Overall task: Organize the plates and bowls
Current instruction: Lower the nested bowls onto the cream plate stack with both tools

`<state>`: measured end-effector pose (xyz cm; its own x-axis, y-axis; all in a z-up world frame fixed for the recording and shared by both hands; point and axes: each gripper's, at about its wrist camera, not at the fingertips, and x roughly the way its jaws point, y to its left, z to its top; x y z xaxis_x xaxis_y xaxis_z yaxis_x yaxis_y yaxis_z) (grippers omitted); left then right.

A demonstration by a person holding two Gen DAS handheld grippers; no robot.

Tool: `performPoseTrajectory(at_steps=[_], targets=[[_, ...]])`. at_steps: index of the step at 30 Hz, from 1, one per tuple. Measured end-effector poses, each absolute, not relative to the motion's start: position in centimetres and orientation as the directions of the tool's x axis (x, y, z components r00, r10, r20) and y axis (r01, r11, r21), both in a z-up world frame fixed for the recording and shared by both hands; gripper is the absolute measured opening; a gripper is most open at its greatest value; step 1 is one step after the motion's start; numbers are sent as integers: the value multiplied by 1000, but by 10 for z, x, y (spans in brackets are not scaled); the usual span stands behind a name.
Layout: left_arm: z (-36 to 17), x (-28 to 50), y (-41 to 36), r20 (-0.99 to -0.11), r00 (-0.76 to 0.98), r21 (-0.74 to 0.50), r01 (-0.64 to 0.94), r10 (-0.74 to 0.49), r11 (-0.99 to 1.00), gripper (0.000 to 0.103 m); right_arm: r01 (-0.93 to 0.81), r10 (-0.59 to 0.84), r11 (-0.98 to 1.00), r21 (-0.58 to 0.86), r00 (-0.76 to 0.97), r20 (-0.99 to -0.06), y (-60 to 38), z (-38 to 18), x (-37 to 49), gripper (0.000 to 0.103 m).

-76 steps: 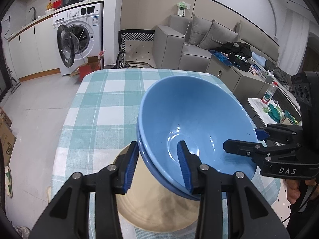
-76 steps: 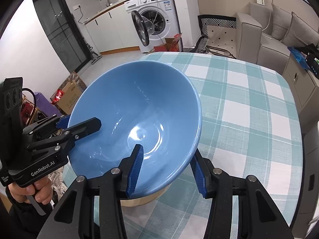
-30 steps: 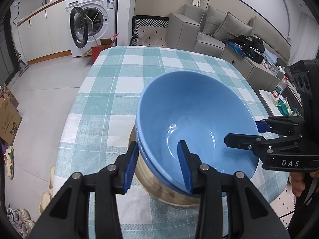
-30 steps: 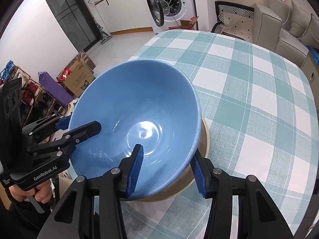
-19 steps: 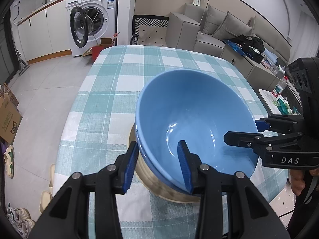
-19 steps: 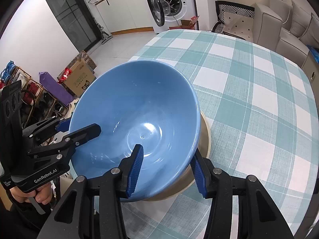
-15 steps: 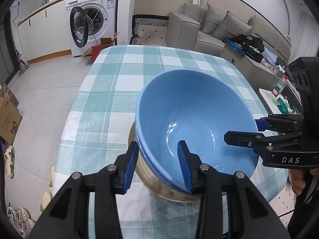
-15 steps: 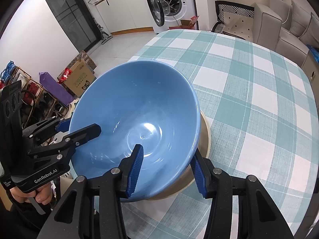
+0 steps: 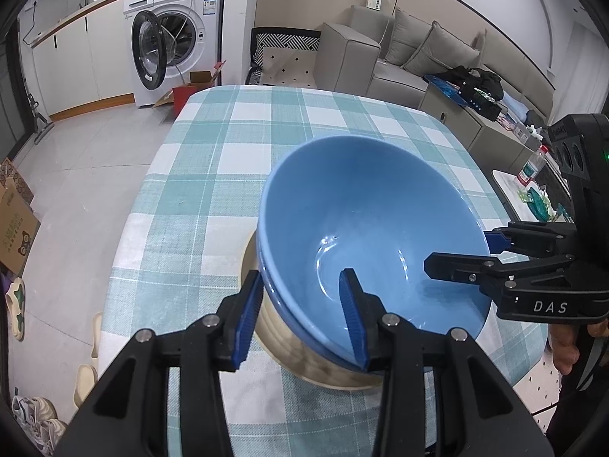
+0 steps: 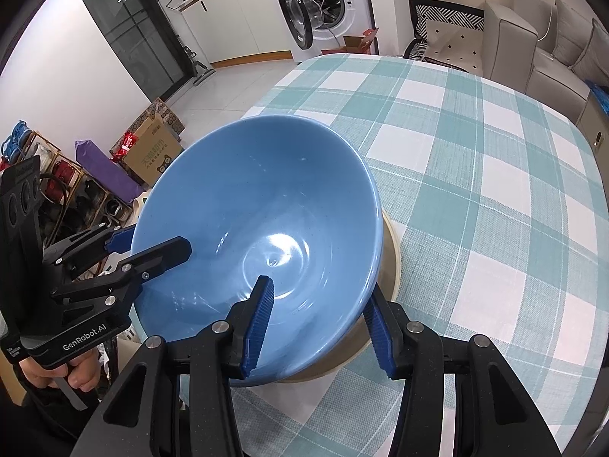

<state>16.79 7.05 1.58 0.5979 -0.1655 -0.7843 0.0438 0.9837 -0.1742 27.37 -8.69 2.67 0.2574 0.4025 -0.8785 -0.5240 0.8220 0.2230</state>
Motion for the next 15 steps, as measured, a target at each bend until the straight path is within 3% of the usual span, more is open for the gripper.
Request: performPoseTrajectory(at_steps=[15], targets=[[16,174,71,-767,609,-206,65,-202,976,47,-523,418,819,235,263,-870,-91,26,279,55]])
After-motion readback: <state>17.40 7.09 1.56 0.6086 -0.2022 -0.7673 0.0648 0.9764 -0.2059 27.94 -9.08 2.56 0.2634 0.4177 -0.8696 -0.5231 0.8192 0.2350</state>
